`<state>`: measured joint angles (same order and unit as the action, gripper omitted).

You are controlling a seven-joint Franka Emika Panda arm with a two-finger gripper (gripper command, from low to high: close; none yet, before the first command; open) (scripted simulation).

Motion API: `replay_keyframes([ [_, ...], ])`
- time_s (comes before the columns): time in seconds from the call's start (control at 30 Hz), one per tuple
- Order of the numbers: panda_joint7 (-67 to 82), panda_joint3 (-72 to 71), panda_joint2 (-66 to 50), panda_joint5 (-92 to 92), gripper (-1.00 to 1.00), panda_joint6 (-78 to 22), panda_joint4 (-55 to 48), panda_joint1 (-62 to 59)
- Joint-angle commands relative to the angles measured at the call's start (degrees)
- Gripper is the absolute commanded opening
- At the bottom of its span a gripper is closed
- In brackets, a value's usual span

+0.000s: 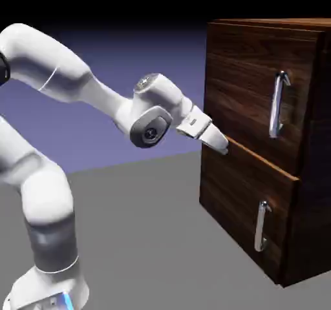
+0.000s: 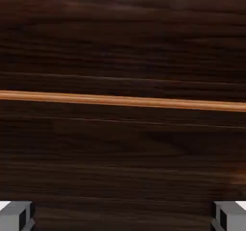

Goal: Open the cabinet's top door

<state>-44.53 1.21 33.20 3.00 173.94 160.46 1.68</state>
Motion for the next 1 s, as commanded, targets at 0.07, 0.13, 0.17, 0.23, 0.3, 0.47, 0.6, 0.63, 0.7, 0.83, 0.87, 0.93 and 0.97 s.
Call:
replay_keyframes([
  [0.07,-5.2,3.0,1.4,7.5,1.00,-0.2,-1.3,2.5],
  [0.13,-8.6,5.0,2.3,12.5,1.00,-0.3,-2.2,4.1],
  [0.17,-10.3,6.0,2.7,15.0,1.00,-0.3,-2.7,4.9],
  [0.23,-13.7,8.0,3.6,19.9,1.00,-0.4,-3.6,6.6],
  [0.3,-17.2,10.1,4.5,24.9,1.00,-0.5,-4.5,8.2],
  [0.47,-25.8,15.1,6.8,37.4,1.00,-0.8,-6.7,12.3],
  [0.6,-32.6,19.1,8.6,47.3,1.00,-1.0,-8.5,15.6],
  [0.63,-34.4,20.1,9.0,49.8,1.00,-1.1,-8.9,16.4],
  [0.7,-37.8,22.1,9.9,54.8,1.00,-1.2,-9.8,18.1],
  [0.83,-44.7,26.2,11.7,64.8,1.00,-1.4,-11.6,21.4],
  [0.87,-46.4,27.2,12.2,67.3,1.00,-1.4,-12.1,22.2],
  [0.93,-49.8,29.2,13.1,72.3,1.00,-1.5,-13.0,23.8],
  [0.97,-51.6,30.2,13.5,74.8,1.00,-1.6,-13.4,24.6],
])
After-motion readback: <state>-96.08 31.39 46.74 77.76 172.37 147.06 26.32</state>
